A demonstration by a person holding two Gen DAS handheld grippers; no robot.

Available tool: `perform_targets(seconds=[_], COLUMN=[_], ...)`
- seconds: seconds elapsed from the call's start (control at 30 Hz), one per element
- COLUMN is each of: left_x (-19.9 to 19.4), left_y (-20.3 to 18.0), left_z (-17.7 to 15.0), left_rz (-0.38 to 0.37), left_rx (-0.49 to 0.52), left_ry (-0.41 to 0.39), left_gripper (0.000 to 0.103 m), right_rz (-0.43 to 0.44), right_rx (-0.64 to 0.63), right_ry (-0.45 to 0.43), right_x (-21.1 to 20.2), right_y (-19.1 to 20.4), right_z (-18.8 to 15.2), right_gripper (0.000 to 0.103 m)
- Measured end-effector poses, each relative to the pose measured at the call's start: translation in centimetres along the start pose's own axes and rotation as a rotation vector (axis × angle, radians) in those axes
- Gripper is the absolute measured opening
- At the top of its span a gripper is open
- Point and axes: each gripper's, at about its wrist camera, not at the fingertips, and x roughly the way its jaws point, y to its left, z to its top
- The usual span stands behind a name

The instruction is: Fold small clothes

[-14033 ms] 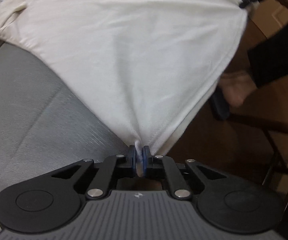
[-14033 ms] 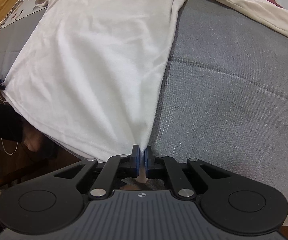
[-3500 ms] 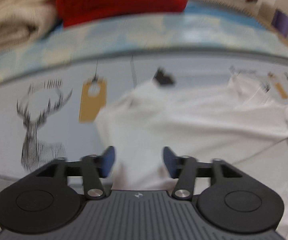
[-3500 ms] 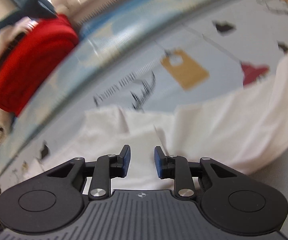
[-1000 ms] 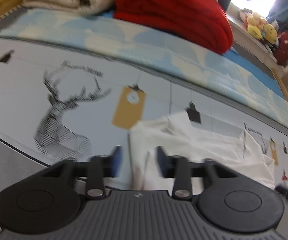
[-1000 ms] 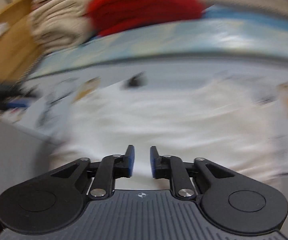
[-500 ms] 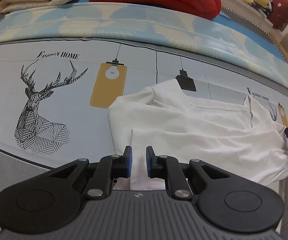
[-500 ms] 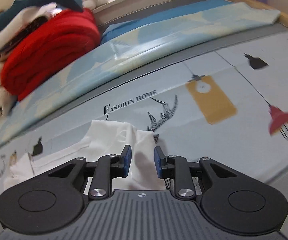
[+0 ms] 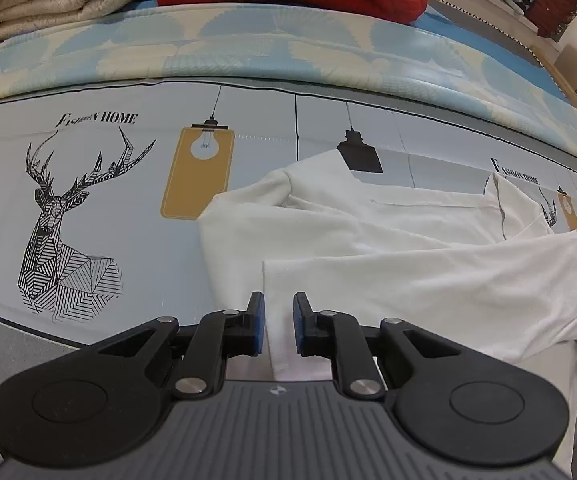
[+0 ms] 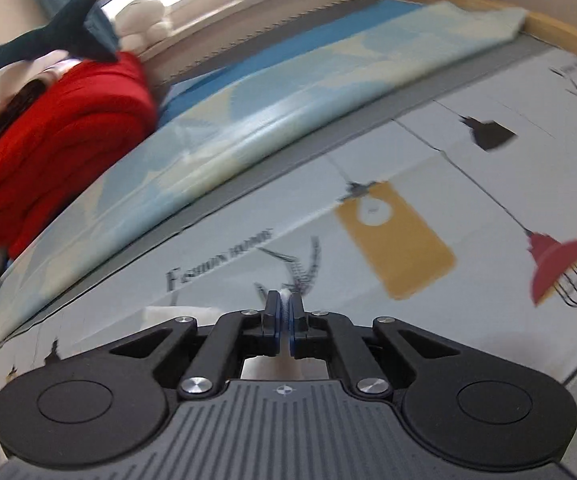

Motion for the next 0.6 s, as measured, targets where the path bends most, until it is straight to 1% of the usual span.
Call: perform_targets(seconds=[0.03, 0.1, 0.17, 0.2, 0.23, 0.27, 0.3, 0.33, 0.37, 0.4, 0.47, 0.53, 0.6], left_x=[0.0, -0.1, -0.1, 0.1, 0.3, 0.5, 0.8, 1.1, 1.4, 1.8, 2.7, 3.8, 4.7], left_y=[0.1, 0.2, 0.3, 0.5, 0.7, 0.8, 1.0, 1.1, 1.2, 1.2, 1.2, 1.2, 1.1], left_z=[0.0, -0.1, -0.2, -0.3, -0.4, -0.5, -0.7, -0.9, -1.1, -1.3, -1.7, -2.3, -3.0], left_rz=[-0.001, -0.009, -0.021, -0.027, -0.031, -0.033, -0.035, -0.038, -0.042, -0.046, -0.039, -0.020, -0.012], left_rx=[-0.003, -0.003, -0.004, -0.008, -0.015, -0.023, -0.032, -0.040, -0.047, -0.053, -0.059, -0.059, -0.057], left_ry=[0.002, 0.004, 0.012, 0.018, 0.026, 0.038, 0.053, 0.068, 0.079, 0.090, 0.114, 0.144, 0.166], left_gripper=[0.017, 0.018, 0.019, 0.022, 0.024, 0.026, 0.027, 0.027, 0.029, 0.035, 0.045, 0.046, 0.046], right_rz=[-0.002, 0.027, 0.084, 0.118, 0.155, 0.186, 0.212, 0.227, 0.234, 0.230, 0.197, 0.192, 0.205], right_rx=[0.028, 0.045, 0.012, -0.023, -0.063, -0.108, -0.164, -0.222, -0.285, -0.349, -0.455, -0.499, -0.502], right_ry=[0.007, 0.023, 0.042, 0.058, 0.083, 0.114, 0.156, 0.194, 0.229, 0.258, 0.285, 0.310, 0.335], right_x=[-0.1, -0.6, -1.2, -1.8, -2.1, -2.4, -2.7, -2.9, -3.0, -3.0, -3.0, -3.2, -3.4], right_y=[-0.6, -1.4, -1.5, -1.3, -1.1, -0.8, -0.4, 0.0, 0.3, 0.6, 0.9, 0.9, 0.4], right_z=[0.0, 0.1, 0.0, -0.1, -0.3, -0.7, -1.3, -2.0, -2.9, -3.8, -5.3, -6.0, -6.2], right_gripper=[0.008, 0.008, 0.011, 0.014, 0.022, 0.028, 0.040, 0.049, 0.052, 0.053, 0.053, 0.053, 0.053])
